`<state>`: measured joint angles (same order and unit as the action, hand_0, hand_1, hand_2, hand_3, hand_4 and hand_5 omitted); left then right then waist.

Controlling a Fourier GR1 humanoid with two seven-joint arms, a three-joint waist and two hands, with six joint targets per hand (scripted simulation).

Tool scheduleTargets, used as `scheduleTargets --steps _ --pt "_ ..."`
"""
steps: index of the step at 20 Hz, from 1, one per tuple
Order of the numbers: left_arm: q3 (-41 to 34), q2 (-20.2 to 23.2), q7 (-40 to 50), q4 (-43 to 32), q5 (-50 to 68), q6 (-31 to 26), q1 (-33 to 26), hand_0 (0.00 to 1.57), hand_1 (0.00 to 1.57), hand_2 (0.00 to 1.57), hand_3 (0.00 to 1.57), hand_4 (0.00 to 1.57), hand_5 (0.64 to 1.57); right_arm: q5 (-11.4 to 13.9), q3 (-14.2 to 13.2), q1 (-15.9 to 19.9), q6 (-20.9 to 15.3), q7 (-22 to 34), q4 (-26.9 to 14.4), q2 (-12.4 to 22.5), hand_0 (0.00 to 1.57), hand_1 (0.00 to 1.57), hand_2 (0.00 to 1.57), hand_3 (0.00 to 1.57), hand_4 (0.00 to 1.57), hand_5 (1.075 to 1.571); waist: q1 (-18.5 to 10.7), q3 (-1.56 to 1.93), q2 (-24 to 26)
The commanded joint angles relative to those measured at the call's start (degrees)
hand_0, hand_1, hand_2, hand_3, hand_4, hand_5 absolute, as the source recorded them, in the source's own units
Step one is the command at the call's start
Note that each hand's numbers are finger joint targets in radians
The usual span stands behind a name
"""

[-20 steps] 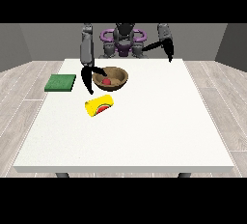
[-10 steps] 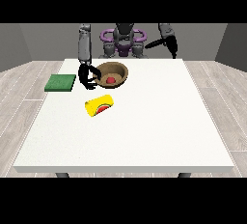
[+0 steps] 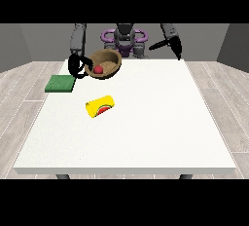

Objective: Pick the cup and pour the ball into the bowl, then pick the bowl and place it on the pad

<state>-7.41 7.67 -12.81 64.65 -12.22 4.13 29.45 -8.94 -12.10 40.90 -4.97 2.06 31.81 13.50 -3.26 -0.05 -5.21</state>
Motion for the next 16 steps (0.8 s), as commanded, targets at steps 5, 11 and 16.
scheduleTargets --steps 5,11,16 --pt "-1.81 1.86 -5.50 -0.95 0.60 0.70 -2.62 0.00 0.00 0.00 0.00 0.00 1.569 -3.45 -4.06 -0.74 6.64 1.82 2.40 9.54 1.57 1.57 1.57 1.57 1.06 1.559 1.49 0.05 -2.59" --pt "-0.79 -0.88 -9.12 -1.28 -0.37 4.12 -1.95 0.00 0.00 0.00 0.00 0.00 1.565 -7.34 -7.46 -1.77 14.68 0.98 1.37 14.62 1.57 1.57 1.57 1.57 1.07 1.563 3.04 0.05 -7.58" --pt "1.51 -1.83 -8.91 1.36 -1.62 4.85 -0.37 0.00 0.00 0.00 0.00 0.00 1.565 -9.60 -10.69 -3.15 17.90 -3.41 -1.99 17.24 1.57 1.57 1.57 1.57 1.05 1.561 0.84 0.09 -11.10"
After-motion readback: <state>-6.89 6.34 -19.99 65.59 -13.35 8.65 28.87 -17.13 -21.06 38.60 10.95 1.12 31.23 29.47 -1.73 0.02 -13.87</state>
